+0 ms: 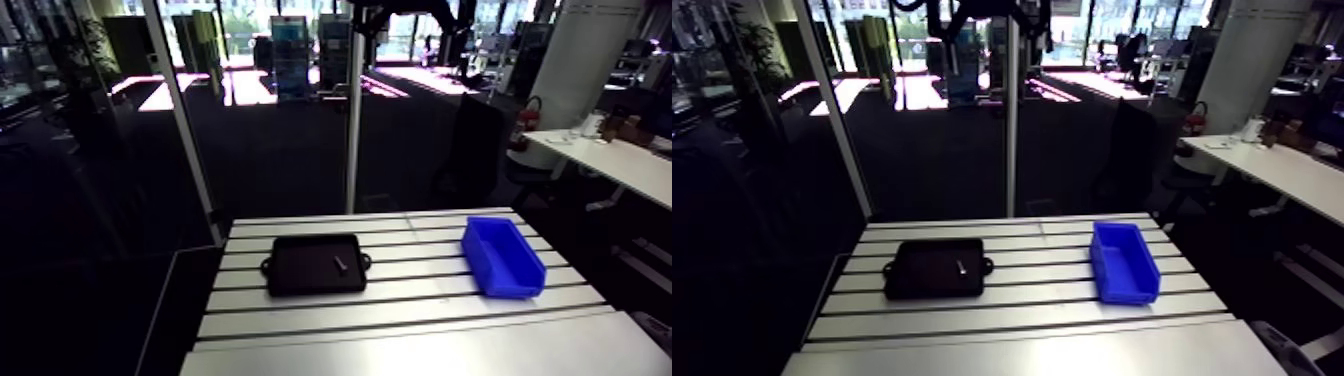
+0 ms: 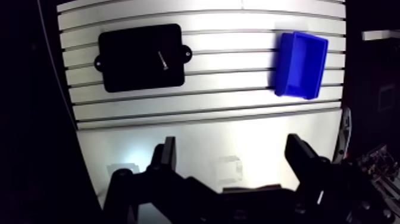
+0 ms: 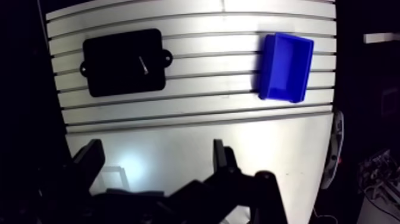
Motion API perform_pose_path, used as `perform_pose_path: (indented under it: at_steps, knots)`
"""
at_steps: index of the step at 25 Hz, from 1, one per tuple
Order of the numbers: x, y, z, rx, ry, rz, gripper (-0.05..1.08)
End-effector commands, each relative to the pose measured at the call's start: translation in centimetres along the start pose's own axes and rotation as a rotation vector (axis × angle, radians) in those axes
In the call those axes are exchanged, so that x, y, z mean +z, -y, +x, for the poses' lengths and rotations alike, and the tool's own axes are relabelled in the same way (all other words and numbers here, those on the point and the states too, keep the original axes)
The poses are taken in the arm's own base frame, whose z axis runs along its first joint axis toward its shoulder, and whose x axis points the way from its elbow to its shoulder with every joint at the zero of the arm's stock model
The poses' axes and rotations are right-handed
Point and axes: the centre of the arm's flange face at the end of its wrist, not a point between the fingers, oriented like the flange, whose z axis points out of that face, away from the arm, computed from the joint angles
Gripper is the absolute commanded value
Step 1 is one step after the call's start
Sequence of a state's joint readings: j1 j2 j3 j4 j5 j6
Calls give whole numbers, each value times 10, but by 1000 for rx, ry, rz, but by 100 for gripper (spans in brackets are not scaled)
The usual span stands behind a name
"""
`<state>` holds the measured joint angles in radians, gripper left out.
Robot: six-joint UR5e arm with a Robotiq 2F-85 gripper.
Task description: Pick up the M10 bolt from the tray and put it into the blue bin.
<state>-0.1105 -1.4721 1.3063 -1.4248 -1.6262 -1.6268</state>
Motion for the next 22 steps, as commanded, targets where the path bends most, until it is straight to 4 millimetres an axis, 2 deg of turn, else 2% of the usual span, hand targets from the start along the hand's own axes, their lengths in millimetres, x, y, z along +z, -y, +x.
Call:
perform_pose_path:
  at_steps: [1,10,19,20,22]
  knots:
    - [3,0,0,4,3,9,1]
    - [14,8,7,-9,-7,16,1]
    - [54,22,17,-46,-60,11,1]
    - [59,26,17,-62,-53,13,1]
    - [78,48,21,-154,-28,15,1]
